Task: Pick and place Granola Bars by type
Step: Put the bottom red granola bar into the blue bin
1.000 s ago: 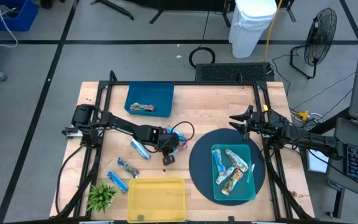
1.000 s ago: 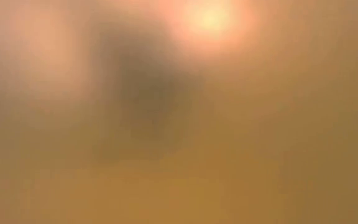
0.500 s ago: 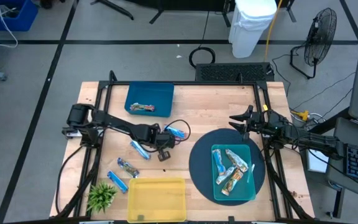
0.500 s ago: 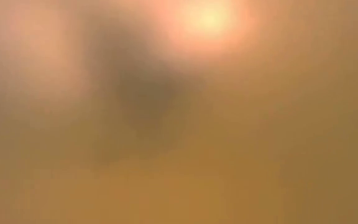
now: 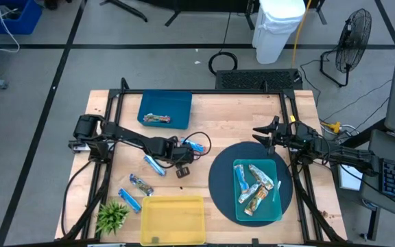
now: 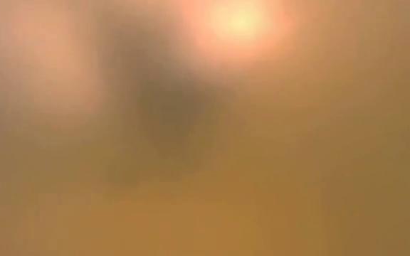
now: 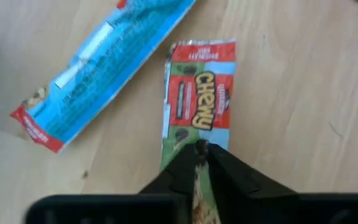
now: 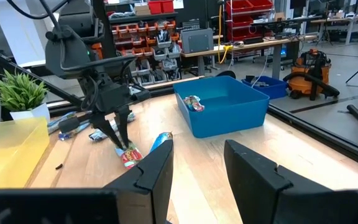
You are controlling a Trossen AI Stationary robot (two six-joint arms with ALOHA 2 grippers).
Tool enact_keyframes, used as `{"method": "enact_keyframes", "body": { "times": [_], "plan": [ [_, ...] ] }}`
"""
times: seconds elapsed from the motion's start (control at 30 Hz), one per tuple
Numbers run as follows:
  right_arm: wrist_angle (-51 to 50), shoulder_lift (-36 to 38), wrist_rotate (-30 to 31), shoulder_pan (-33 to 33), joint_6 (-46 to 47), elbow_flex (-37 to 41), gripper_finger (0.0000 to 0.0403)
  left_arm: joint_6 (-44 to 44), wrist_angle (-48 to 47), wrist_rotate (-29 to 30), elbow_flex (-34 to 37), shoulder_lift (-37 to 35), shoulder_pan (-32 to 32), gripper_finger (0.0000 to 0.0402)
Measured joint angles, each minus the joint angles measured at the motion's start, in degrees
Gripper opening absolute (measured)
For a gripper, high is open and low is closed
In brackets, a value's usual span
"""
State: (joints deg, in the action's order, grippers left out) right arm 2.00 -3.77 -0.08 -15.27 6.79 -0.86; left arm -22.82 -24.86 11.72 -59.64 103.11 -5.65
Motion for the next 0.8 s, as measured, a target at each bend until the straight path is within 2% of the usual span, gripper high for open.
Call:
{"method": "enact_keyframes", "body": {
  "times": [0.2, 0.37, 0.5, 0.8],
  "plan": [
    [0.0, 0.0, 0.0, -0.01, 0.0, 0.01, 0.0135, 0.27, 2.82, 0.68, -0.04, 0.0, 0.0, 0.0133],
    [0.0, 0.0, 0.0, -0.02, 0.02, -0.01, 0.0135, 1.48, 6.66, 0.8, -0.07, 0.0, 0.12, 0.0176],
    [-0.02, 0.0, 0.0, -0.02, 0.0, 0.01, 0.0134, 1.76, 8.64, 0.84, -0.17, 0.68, 0.96, 0.0191],
    [-0.02, 0.0, 0.0, -0.01, 0.0, -0.01, 0.0135, 3.27, 7.5, 0.87, -0.15, 2.44, 1.88, 0.0193]
  ]
}}
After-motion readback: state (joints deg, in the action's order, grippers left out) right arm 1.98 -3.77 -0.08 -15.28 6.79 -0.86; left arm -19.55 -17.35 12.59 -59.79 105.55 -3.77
